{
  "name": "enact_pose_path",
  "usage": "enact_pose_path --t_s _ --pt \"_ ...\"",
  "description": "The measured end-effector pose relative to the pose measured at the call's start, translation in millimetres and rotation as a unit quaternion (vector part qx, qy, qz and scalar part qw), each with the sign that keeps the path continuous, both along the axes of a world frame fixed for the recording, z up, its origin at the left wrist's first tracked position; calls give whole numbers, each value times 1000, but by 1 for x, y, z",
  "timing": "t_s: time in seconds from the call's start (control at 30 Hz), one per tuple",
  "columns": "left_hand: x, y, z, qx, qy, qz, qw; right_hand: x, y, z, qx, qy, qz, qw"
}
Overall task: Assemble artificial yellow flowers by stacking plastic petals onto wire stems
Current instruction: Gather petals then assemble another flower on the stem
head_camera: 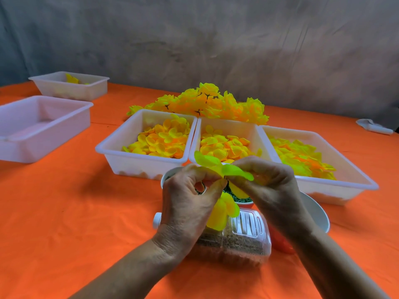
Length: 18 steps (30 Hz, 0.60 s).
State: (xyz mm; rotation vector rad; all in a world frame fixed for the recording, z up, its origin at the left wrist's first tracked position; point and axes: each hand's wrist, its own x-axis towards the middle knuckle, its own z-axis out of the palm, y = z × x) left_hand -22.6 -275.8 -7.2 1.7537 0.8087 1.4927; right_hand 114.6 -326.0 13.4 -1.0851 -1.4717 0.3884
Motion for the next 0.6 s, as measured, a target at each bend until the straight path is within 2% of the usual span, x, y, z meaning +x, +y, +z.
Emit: enact_pose_path --t_s 0.1,0.23,0.4,0.47,0.53,0.6 --pt "-1 -1 1 4 -4 -4 1000 5 -1 2 90 -175 -67 978" --pt "-4 -1 2 2 3 -35 999 7 -3 5 185 -337 -120 915" --pt "-10 0 6 51 21 51 997 8 0 7 216 -387 -132 886" --pt "-15 5 13 125 45 82 988 9 0 7 225 -405 -134 876" --pt "-19 11 19 229 105 70 965 10 1 7 232 -414 -133 870" --pt "-19 16 23 291 148 64 943 11 2 8 235 -413 -135 869"
